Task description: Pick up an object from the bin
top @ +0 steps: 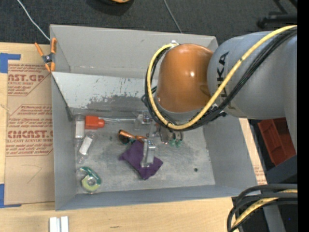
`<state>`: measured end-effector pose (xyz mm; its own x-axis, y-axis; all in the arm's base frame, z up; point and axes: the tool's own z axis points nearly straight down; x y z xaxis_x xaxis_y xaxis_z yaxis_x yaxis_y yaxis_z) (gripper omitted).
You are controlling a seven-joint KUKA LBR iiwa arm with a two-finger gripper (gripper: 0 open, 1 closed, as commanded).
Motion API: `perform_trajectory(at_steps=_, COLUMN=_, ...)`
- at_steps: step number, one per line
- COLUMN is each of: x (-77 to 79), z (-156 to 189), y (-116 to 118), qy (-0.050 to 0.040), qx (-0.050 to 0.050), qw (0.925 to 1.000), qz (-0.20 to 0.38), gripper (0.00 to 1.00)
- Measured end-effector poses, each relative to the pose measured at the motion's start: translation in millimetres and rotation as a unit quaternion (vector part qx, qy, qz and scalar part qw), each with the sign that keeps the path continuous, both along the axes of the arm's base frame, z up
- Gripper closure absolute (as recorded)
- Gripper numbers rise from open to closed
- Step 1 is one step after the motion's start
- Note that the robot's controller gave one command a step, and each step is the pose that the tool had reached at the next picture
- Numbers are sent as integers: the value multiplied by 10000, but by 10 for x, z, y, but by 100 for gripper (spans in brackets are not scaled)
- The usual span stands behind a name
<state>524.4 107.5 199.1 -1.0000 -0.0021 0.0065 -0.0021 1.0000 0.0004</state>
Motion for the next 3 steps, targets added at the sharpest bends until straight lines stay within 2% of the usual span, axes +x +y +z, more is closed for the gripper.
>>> perform_trajectory(at_steps=1, x=15, z=47, y=-9, qy=-39, qx=4, qw=10000, qz=-11, gripper=0)
perform_trajectory(at_steps=2, x=232, z=-708, y=-162, qy=-36, qx=7, qw=9965, qz=833, gripper=0)
perform_trajectory(at_steps=3, x=329, z=-1070, y=-232, qy=-40, qx=11, qw=9940, qz=1096, gripper=0)
